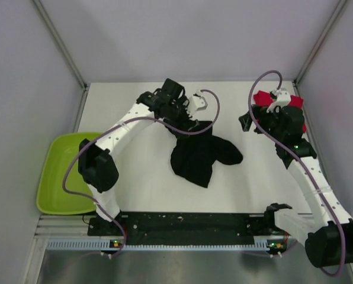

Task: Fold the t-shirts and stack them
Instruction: Move the tshirt to the center of the board, then flatten out the tshirt

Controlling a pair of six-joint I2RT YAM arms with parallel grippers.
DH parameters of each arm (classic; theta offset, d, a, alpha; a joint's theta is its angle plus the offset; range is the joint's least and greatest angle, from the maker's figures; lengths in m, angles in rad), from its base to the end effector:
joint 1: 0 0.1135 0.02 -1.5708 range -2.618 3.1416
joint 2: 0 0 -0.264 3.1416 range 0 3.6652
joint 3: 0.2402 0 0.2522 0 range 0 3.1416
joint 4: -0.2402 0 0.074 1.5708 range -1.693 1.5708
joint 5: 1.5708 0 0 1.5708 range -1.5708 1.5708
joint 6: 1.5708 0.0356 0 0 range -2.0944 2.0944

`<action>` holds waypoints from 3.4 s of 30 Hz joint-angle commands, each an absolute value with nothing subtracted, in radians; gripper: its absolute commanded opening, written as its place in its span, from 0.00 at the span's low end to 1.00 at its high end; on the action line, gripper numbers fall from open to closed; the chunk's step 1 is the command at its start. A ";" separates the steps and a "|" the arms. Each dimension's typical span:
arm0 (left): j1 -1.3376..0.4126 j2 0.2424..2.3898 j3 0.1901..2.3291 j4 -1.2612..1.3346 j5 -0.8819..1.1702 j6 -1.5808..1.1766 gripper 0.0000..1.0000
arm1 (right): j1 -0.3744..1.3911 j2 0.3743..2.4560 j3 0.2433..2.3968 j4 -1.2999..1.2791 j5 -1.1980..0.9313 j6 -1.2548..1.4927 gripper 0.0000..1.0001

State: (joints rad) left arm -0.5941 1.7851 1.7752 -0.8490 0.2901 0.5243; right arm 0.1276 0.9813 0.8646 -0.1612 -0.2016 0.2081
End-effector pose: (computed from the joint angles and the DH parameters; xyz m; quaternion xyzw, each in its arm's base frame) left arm 0.3194 -0.2280 0.3472 0.5347 0.7595 -0.1474 0.3399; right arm 0.2254 0.0361 0.3341 -0.0286 0.7960 0.1793 0.5775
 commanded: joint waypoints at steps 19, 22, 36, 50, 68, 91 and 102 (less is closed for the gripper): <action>-0.196 1.479 1.413 -0.815 0.457 0.503 0.94 | 0.275 1.938 1.395 -0.580 -0.120 0.063 0.00; -0.192 1.434 1.346 -0.793 0.466 0.529 0.95 | 0.268 2.104 1.712 -0.626 -0.071 0.043 0.00; -0.259 1.645 1.360 -0.585 0.377 0.638 0.97 | 0.262 2.007 1.971 -0.611 -0.075 -0.052 0.70; -0.485 2.057 1.410 -0.019 -0.299 1.014 0.96 | 0.259 1.991 1.416 -0.522 -0.005 0.069 0.67; -0.325 1.381 1.451 -0.446 -0.163 0.742 0.00 | 0.259 1.217 1.479 -0.615 -0.093 0.051 0.00; -0.268 1.397 1.682 -0.477 -0.331 0.770 0.00 | 0.204 1.437 1.976 -0.646 -0.188 0.058 0.00; -0.242 1.730 2.221 -0.291 -0.427 0.778 0.00 | 0.049 1.771 2.545 -0.478 -0.239 0.304 0.00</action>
State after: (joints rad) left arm -0.2489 1.7943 2.1418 -0.4706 -0.3828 0.7391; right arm 0.0708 1.9518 2.5587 -0.6815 -0.2321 0.2462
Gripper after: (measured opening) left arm 0.012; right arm 0.020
